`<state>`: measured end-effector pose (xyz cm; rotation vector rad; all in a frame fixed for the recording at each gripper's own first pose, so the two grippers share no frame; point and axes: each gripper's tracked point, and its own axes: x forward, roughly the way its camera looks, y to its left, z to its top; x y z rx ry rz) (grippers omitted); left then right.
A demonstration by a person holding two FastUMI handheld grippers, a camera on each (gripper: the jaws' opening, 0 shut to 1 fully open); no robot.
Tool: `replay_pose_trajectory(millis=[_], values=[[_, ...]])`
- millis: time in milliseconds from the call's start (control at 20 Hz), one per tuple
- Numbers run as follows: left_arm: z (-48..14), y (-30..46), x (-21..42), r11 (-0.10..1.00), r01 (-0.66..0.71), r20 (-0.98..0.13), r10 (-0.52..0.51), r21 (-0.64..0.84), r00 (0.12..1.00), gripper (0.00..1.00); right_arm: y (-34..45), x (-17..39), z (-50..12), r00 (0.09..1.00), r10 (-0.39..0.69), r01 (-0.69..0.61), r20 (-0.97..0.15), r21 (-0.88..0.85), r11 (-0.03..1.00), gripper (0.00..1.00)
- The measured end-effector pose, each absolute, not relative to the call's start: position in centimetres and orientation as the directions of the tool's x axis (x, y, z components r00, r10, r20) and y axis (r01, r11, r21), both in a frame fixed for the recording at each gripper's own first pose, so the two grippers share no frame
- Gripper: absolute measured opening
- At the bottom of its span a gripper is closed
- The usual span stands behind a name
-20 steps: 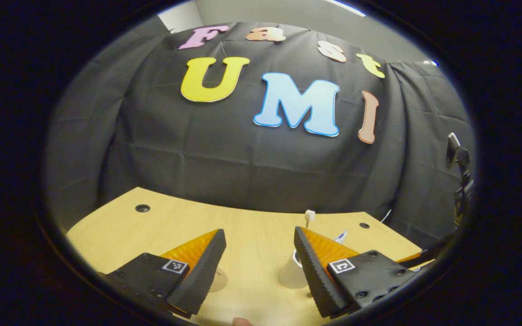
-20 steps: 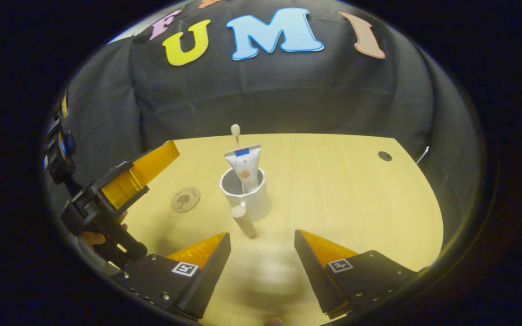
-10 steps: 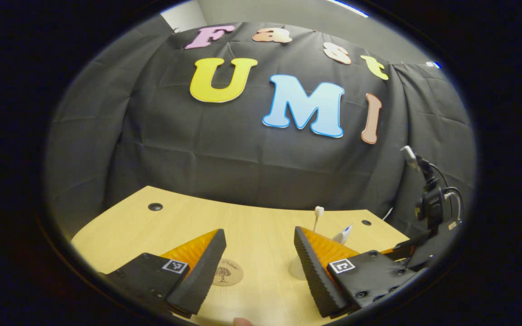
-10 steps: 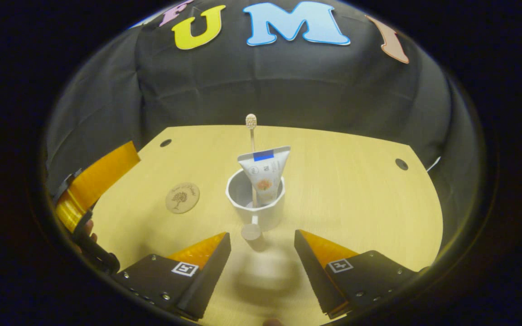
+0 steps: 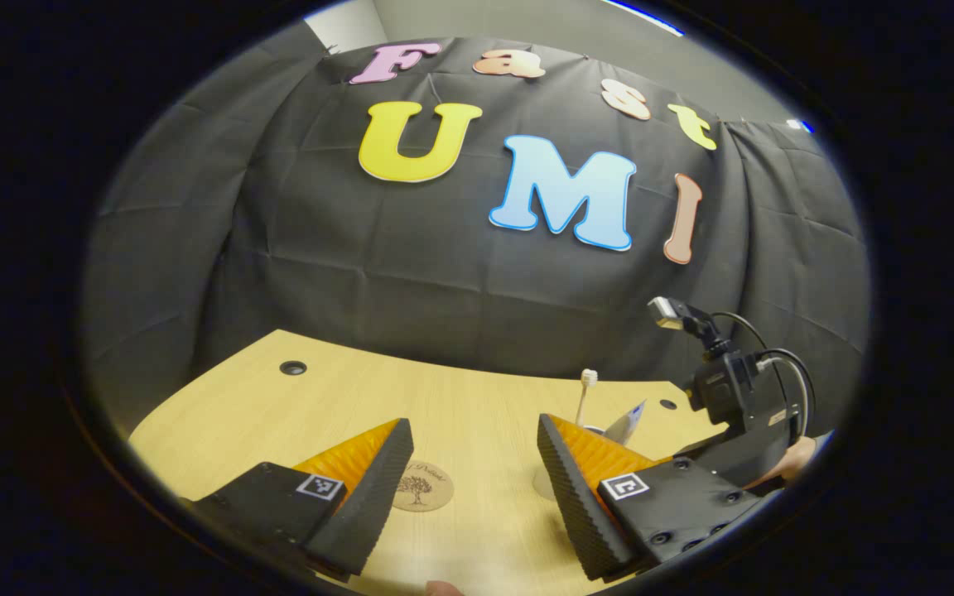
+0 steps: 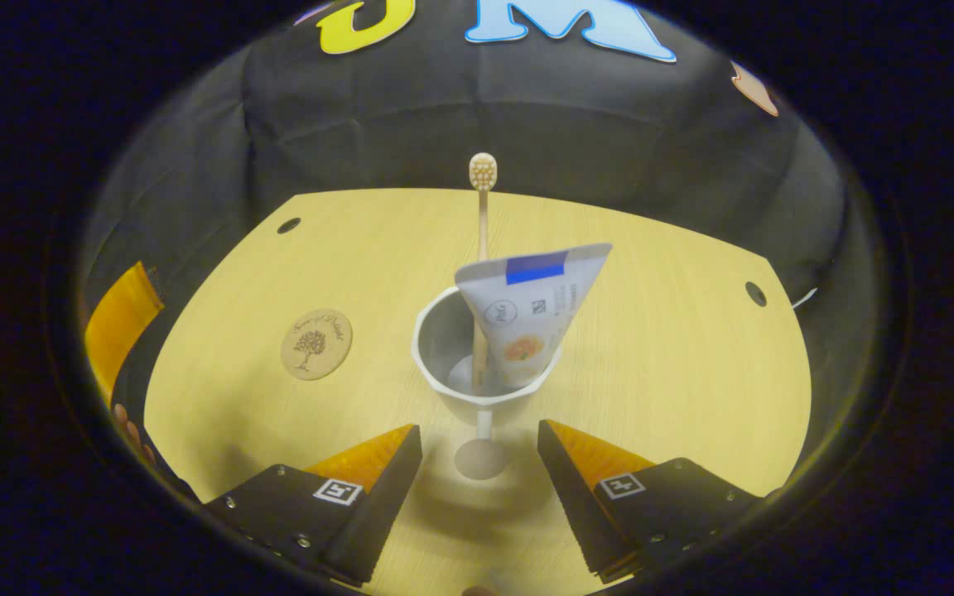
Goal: Put the toothbrush and toothpaste on the desktop into the cup, then pick up the cup and place it on the coaster on the desktop.
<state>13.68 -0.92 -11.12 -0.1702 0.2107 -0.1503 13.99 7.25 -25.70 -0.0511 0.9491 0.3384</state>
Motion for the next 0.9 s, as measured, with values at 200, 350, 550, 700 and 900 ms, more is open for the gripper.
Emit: replay_pose_trajectory(millis=[200, 350, 550, 700, 900], values=[[-11.5, 0.0, 13.1, 0.976, 0.115, -0.209, -0.153, -0.182, 0.966, 0.97, 7.5, 14.5, -26.9, 0.488, 0.246, -0.282, -0.837, 0.116, 0.952, 0.88], [-12.0, 0.7, 12.9, 0.977, 0.100, -0.222, -0.141, -0.187, 0.965, 0.97, 7.3, 15.0, -27.5, 0.450, 0.229, -0.276, -0.863, 0.109, 0.955, 0.88], [-12.4, 1.3, 12.7, 0.977, 0.080, -0.234, -0.127, -0.197, 0.964, 0.97, 7.6, 15.1, -28.6, 0.402, 0.206, -0.276, -0.892, 0.097, 0.956, 0.88], [-12.6, 1.9, 12.6, 0.979, 0.068, -0.241, -0.115, -0.194, 0.964, 0.97, 7.7, 14.7, -29.0, 0.380, 0.199, -0.279, -0.903, 0.094, 0.956, 0.71], [-13.2, 2.8, 12.6, 0.978, 0.047, -0.253, -0.099, -0.202, 0.962, 0.97, 7.4, 14.8, -29.4, 0.359, 0.188, -0.260, -0.914, 0.096, 0.961, 0.43]])
